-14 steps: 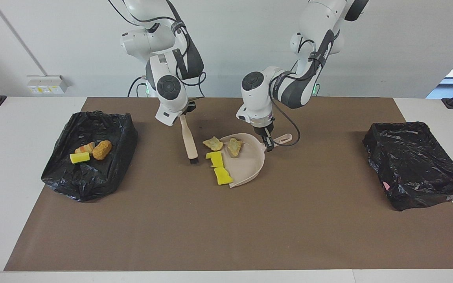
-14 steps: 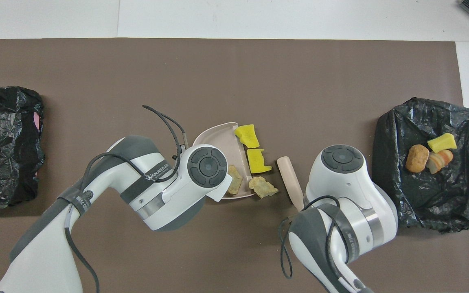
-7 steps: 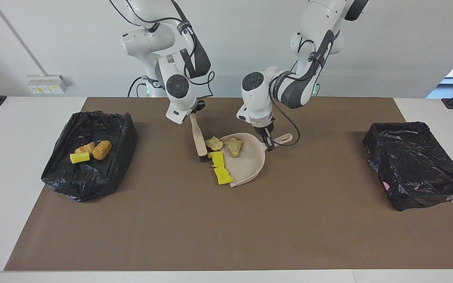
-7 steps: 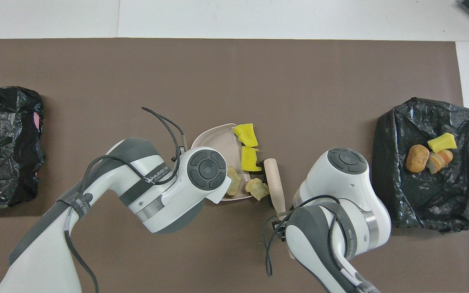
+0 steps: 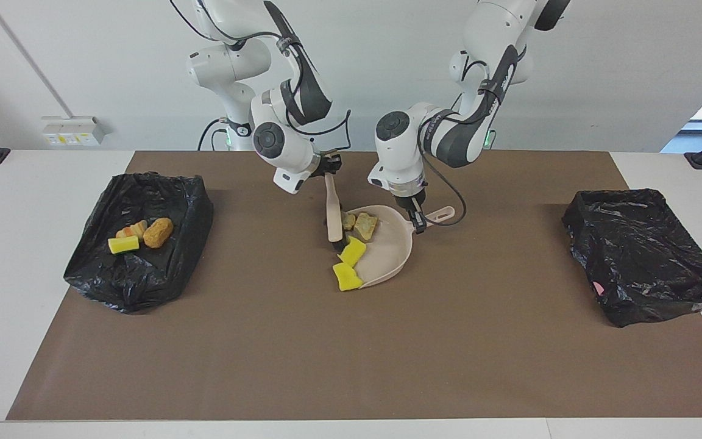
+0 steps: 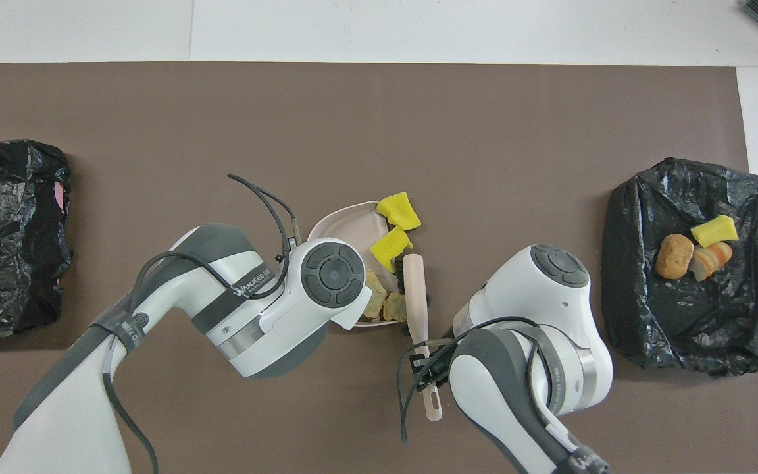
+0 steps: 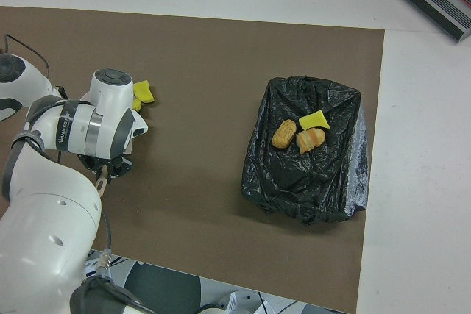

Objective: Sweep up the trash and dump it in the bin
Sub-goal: 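Sweep the brush again across the dustpan lip with the right gripper, then push the last debris pieces into the dustpan with the right gripper's brush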

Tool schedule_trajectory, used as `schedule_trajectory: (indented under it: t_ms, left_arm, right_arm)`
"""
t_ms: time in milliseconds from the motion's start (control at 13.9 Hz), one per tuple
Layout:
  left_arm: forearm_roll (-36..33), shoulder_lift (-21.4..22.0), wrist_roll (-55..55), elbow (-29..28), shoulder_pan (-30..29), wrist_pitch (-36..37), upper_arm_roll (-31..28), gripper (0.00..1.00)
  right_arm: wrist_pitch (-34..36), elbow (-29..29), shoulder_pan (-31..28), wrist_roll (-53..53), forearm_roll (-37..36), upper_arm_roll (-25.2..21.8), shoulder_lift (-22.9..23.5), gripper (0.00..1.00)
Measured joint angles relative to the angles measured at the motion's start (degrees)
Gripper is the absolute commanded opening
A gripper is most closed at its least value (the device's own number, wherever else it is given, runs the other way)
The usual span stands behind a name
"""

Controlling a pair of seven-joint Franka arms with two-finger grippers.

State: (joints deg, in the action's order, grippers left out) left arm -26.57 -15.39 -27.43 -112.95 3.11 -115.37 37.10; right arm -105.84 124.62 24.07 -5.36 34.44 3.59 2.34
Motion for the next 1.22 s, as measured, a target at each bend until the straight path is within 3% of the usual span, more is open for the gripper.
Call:
schedule_trajectory:
  t_ms: [432, 720, 935, 1223]
  left_arm:
    - [1.1, 0.0, 0.2, -0.1, -0.6, -0.6, 0.0, 0.00]
    - [3.0, 0.0, 1.8, -0.1, -0.7, -0.6, -0.1, 0.00]
    - [3.1, 0.0, 3.6, -0.1, -0.8, -0.3, -0.1, 0.00]
    - [3.1, 0.2, 4.6, 0.1, -1.1, 0.5, -0.1, 0.00]
  right_arm:
    - [13.1, -9.5, -4.0, -0.9, -8.7, -0.7, 0.5, 0.00]
    - [13.6, -12.8, -4.8, 0.4, -23.0, -0.6, 1.2, 0.00]
    - [13.3, -17.5, -5.9, 5.0, -31.5, -0.7, 4.8, 0.00]
    - [13.0, -25.0, -6.0, 9.9, -41.3, -0.4, 13.2, 0.00]
